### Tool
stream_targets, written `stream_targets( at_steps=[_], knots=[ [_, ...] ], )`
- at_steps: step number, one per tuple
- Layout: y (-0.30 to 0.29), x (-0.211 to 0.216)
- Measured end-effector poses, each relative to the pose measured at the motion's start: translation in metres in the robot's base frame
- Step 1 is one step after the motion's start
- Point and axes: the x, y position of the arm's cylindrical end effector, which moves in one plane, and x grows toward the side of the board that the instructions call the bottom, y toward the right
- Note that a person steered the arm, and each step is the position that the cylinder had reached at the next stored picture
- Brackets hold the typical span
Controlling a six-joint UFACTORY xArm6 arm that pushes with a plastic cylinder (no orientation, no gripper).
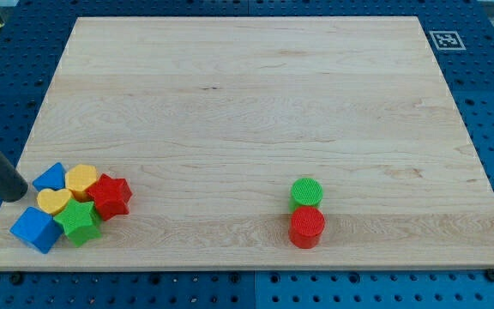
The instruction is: Push the blue triangle to the top of the green circle
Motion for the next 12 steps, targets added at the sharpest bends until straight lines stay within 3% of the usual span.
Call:
stream_targets(
  at_steps=[12],
  knots=[
    [0.177,-0.008]
  ],
)
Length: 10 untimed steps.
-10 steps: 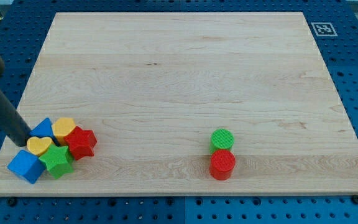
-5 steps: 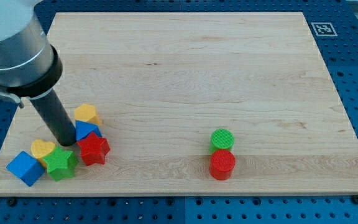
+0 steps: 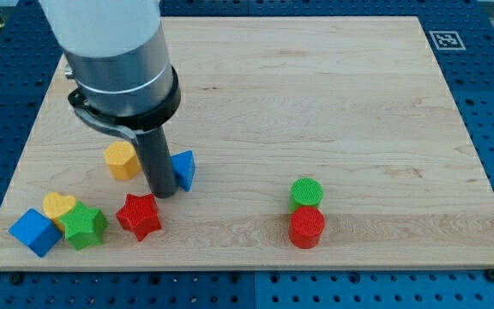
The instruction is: Push the blue triangle to the top of the green circle
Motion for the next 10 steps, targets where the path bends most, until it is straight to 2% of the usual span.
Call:
stream_targets(
  at_steps=[1,2,4,6,10],
  knots=[
    [-0.021,-0.018],
    [-0.009,-0.029],
    [0.048,-0.028],
    [0.053,-0.01],
    [0.123,-0.006]
  ],
)
